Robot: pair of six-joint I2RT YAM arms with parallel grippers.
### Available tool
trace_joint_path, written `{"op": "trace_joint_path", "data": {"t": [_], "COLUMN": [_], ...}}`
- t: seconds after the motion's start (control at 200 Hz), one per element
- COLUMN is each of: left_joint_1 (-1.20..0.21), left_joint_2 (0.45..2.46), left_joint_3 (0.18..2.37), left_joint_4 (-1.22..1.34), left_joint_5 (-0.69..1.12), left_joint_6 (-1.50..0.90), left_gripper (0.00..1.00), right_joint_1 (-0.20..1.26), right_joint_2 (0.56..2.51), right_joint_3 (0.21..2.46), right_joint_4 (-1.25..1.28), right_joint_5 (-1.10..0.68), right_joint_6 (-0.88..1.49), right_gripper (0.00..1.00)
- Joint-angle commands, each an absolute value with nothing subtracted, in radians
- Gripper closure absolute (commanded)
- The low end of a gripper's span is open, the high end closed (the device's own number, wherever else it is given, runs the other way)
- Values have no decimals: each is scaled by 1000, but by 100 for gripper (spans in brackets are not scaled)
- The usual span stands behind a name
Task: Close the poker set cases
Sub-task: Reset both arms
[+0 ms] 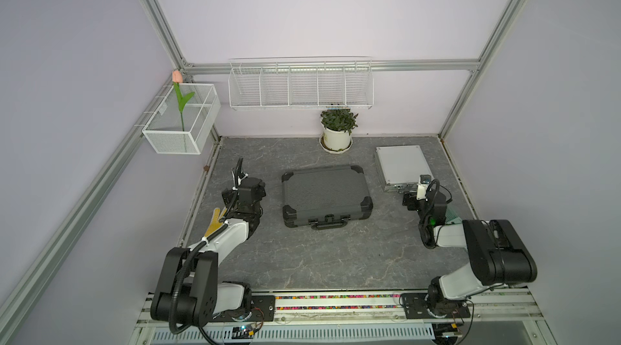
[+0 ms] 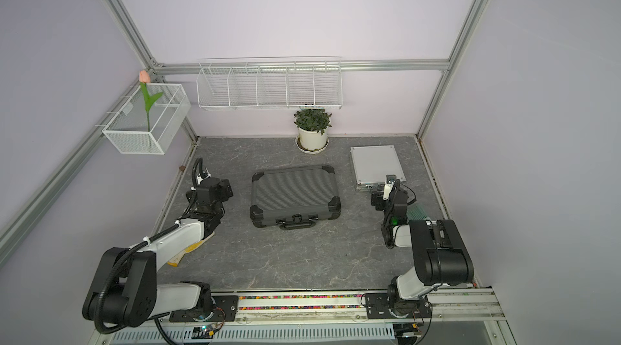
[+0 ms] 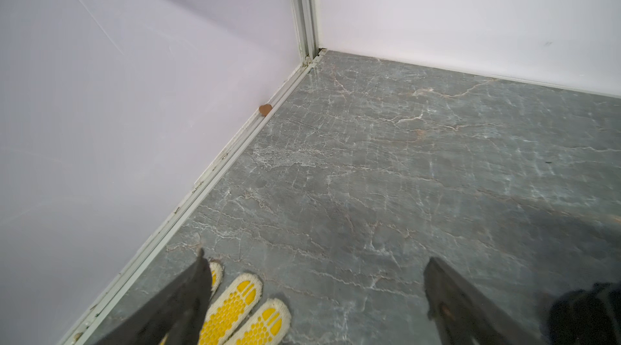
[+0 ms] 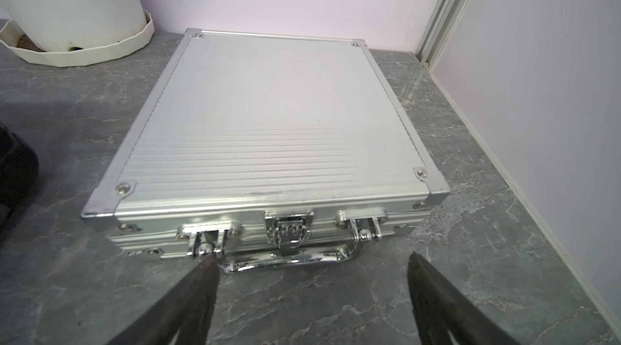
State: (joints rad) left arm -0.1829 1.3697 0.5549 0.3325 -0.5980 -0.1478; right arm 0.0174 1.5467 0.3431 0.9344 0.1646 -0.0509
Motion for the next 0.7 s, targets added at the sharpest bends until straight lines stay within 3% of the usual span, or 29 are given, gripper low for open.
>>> {"op": "trace_joint_path", "data": {"t": [0.0, 0.14, 0.255, 0.495, 0.695], "left_joint_1": [-145, -143, -118, -69, -71], "left_joint_2": [1429, 1420, 1418, 1515, 1502], "left_joint_3": [545, 547, 448, 407, 423], "left_joint_4": [471, 459, 681, 831, 779], "left_joint_5": [-594, -547, -488, -407, -404], "left_joint_6": [-144, -115, -66, -88, -90], "left_gripper": [0, 0, 0, 0, 0], "right_joint_1": [21, 21, 21, 21, 21], "right_joint_2": [1551, 1550, 1549, 1551, 1551], "right_joint_3": [350, 350, 351, 351, 352], "right_joint_4": [971, 969, 969, 969, 967], "right_joint_5": [175, 175, 174, 175, 174], "right_joint_6": [-29, -30, -31, -31, -31], "right_gripper": [12, 11, 11, 12, 11]}}
